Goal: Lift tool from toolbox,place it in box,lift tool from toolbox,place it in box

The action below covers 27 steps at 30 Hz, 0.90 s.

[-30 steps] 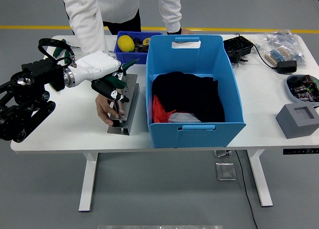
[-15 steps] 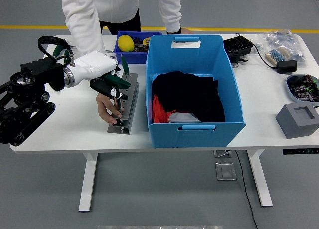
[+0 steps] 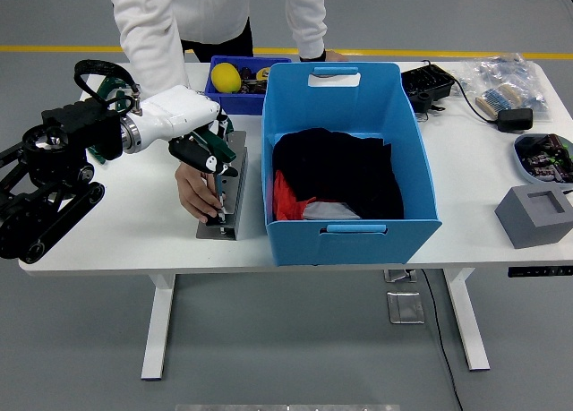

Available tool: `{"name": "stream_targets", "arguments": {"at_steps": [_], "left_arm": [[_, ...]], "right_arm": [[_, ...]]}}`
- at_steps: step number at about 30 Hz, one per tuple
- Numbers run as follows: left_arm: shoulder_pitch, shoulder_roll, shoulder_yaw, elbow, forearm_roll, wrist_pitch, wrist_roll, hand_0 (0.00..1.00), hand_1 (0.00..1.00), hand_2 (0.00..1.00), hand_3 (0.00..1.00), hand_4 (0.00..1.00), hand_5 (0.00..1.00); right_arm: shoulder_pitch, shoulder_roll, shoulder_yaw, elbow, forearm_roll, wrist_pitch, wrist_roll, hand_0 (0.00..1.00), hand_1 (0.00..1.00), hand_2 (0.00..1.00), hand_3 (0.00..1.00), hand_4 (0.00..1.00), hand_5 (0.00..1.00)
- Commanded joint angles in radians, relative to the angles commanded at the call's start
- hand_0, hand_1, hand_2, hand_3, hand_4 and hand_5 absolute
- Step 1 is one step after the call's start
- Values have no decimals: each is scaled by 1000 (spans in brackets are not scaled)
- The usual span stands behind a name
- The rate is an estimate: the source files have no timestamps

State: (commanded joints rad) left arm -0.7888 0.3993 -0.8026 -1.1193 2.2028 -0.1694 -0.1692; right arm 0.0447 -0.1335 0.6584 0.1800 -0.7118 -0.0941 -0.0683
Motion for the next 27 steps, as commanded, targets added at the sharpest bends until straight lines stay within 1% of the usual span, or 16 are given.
{"name": "stream_targets", "arguments": {"at_steps": [10, 11, 16, 17, 22, 23, 27], "left_arm": [[-6, 1, 6, 22, 34, 5, -8, 227, 239, 272, 424, 998, 787], [-6, 1, 6, 24, 37, 5, -9, 226, 179, 217, 360, 998, 785], [-8, 1, 11, 30, 44, 10, -10, 226, 179, 217, 360, 998, 785], [-9, 1, 12, 32, 44, 11, -11, 192, 124, 164, 263, 998, 785], [-12, 0, 15, 46, 41, 19, -20, 192, 124, 164, 263, 998, 785], [-13, 0, 16, 48, 41, 23, -21, 170, 96, 133, 216, 998, 783], [-14, 1, 19, 57, 35, 34, -28, 170, 96, 133, 216, 998, 783]], "right_arm": [[2, -1, -1, 0, 1, 0, 0, 676, 666, 735, 591, 848, 684], [2, -1, -1, 0, 2, 0, 0, 676, 667, 735, 591, 848, 684], [3, -1, -1, 0, 2, 0, 0, 676, 667, 735, 591, 848, 684], [3, -1, -1, 0, 2, 0, 0, 676, 665, 735, 591, 848, 684], [4, -1, -1, 0, 1, 0, 0, 676, 665, 735, 591, 848, 684], [5, -1, 0, 0, -1, 0, -1, 677, 666, 735, 591, 848, 684], [5, -1, 0, 0, -1, 0, -1, 677, 666, 735, 591, 848, 684]]}}
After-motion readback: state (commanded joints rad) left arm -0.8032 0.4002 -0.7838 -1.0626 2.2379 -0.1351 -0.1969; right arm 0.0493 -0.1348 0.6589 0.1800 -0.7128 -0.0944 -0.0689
